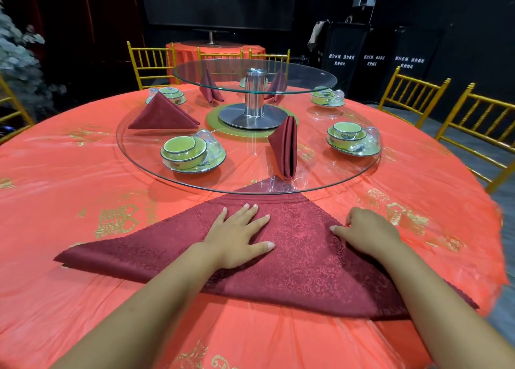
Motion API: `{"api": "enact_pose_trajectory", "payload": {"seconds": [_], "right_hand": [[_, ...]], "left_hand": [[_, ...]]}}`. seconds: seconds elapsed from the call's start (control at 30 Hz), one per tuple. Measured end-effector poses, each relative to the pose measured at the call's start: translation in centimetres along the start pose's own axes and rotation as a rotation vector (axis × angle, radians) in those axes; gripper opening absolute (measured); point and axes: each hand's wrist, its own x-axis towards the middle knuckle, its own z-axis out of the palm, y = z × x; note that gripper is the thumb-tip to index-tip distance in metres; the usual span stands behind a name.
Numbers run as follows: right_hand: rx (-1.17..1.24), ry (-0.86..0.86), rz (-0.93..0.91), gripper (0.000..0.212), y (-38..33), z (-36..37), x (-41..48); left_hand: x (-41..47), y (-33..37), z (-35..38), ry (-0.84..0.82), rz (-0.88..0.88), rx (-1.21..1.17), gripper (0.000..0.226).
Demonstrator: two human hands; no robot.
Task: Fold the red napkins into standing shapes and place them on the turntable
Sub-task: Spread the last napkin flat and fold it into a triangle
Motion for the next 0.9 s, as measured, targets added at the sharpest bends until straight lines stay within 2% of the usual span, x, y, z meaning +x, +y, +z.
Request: {"api": "enact_pose_trajectory", "payload": {"seconds": [0.13,0.23,0.37,0.53,0.7,0.8,0.9], "right_hand": [[0.083,-0.06,0.018,0.046,-0.4,-0.1,1.4],[0.227,-0.065,0.003,0.034,-1.0,0.2,2.3],[0.272,0.057,-0.012,0.019,-1.7,-0.1,3.5],[0.275,0.26,-0.014,0.024,-2.8,0.1,4.7],[0.25,0.339,-0.08,0.021,-3.2,1.3,4.9],[0.265,0.322,-0.082,0.027,-2.9,1.3,4.6],[0.127,0.247,-0.099,0.046,-3.0,0.6,3.6]], "left_hand": [[0.1,-0.1,0.0,0.008,0.009,0.005,0.072],[0.0,0.0,-0.1,-0.001,0.007,0.009,0.071],[-0.4,1.0,-0.6,0.025,-0.003,0.047,0.071],[-1.0,3.4,-0.8,-0.012,0.052,-0.063,0.07],[-1.1,3.9,0.8,-0.009,0.044,0.04,0.072],[-1.0,3.6,1.4,0.042,0.052,0.053,0.073],[-1.0,3.5,1.7,0.056,0.052,0.058,0.074]]}}
